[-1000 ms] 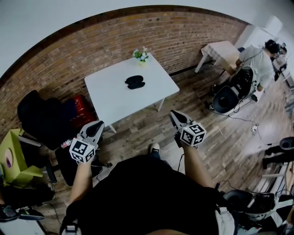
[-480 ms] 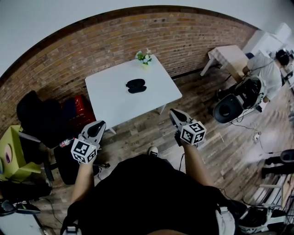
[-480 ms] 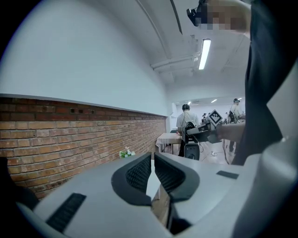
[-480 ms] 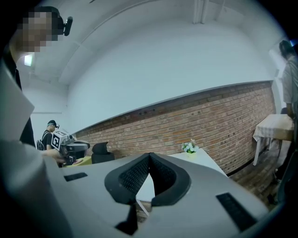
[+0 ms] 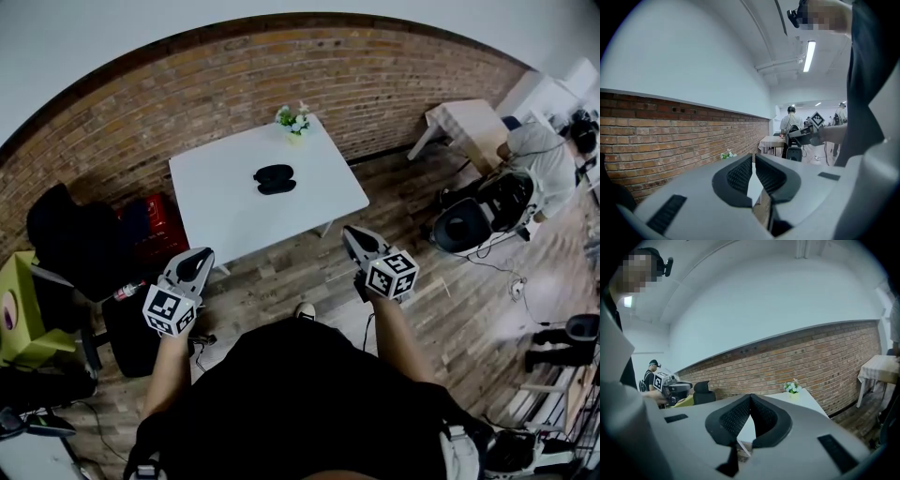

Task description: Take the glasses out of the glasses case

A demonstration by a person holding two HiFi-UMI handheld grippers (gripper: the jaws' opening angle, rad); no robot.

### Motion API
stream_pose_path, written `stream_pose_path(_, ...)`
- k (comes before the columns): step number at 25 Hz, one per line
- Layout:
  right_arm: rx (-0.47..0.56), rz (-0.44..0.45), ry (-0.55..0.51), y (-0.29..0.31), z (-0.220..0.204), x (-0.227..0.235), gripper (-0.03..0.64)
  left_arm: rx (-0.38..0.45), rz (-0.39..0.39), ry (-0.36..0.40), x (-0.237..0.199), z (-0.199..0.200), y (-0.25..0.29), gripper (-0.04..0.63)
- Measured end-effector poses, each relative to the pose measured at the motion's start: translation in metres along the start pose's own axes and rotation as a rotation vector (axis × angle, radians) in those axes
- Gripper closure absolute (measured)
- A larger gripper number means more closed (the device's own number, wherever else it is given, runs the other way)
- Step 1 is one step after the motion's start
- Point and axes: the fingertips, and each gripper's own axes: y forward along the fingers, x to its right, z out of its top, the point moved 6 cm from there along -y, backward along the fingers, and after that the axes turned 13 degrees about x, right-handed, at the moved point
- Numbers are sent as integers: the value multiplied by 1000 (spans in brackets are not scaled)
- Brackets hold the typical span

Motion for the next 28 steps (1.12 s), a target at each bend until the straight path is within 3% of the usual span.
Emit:
stream_pose_path(13, -15, -18, 35, 11, -6, 27, 601, -16, -3, -21, -10, -9, 19, 569)
stream_pose_path(23, -54, 48, 46, 50, -7, 61, 601, -29, 41, -49, -19, -16, 47, 569)
stream_pose_path(28, -104, 76, 55, 66, -13, 85, 601, -74, 58, -9, -15, -22, 75, 569)
